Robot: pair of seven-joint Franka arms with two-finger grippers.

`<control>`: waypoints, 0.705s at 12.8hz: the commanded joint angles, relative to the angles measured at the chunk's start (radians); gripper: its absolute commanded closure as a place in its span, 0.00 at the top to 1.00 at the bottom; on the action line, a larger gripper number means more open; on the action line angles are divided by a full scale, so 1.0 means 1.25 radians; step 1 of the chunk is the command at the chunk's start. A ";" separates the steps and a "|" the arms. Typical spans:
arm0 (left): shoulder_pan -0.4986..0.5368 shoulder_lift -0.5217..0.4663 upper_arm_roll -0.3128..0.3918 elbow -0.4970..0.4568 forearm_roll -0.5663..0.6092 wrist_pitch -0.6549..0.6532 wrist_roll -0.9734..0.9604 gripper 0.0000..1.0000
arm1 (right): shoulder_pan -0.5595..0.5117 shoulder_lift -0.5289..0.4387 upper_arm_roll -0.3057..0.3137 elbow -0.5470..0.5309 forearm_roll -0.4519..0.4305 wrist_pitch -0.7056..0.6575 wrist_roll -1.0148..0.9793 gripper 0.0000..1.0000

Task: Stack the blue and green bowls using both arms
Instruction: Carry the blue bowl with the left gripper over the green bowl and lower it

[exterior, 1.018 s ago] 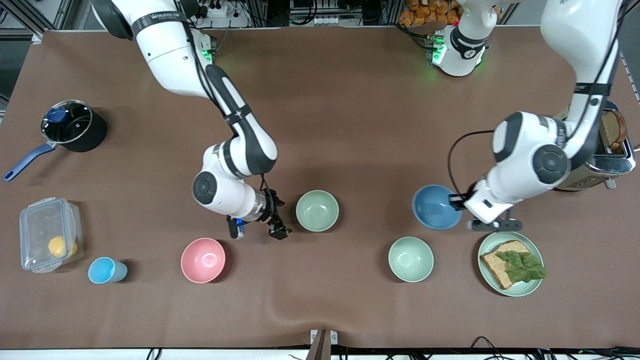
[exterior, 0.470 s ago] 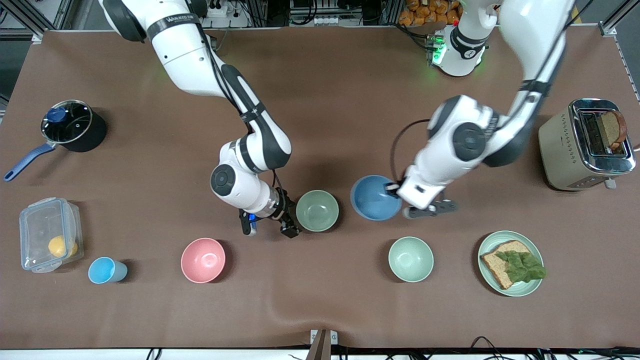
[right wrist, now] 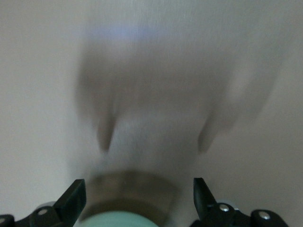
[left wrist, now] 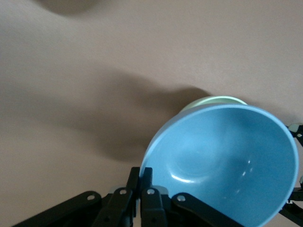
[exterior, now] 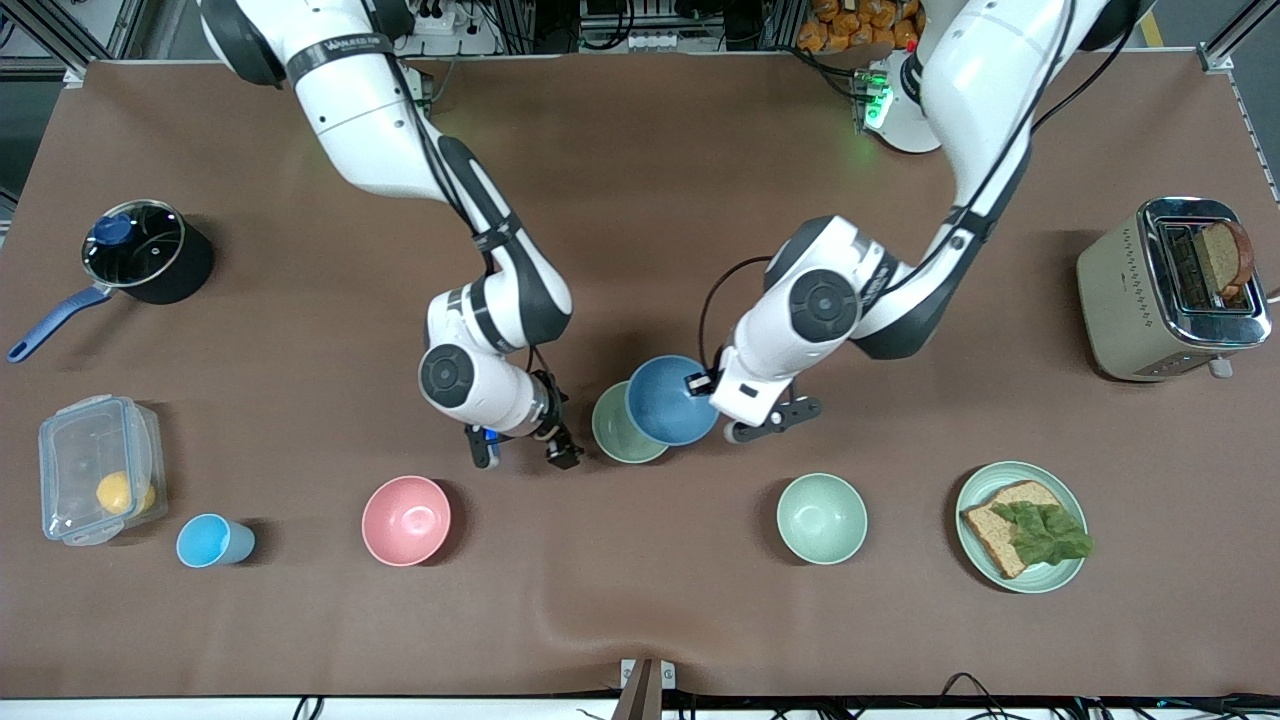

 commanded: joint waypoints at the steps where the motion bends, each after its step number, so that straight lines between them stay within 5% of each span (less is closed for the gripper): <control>1: -0.032 0.035 0.014 0.043 -0.006 0.022 -0.026 0.00 | -0.005 0.004 0.007 0.012 -0.012 -0.004 0.039 1.00; 6: -0.066 0.089 0.027 0.082 -0.005 0.075 -0.043 0.00 | 0.017 0.009 0.007 0.010 -0.023 0.078 0.123 1.00; 9: -0.123 0.094 0.093 0.082 -0.006 0.082 -0.045 0.00 | 0.017 0.011 0.006 0.010 -0.023 0.080 0.125 1.00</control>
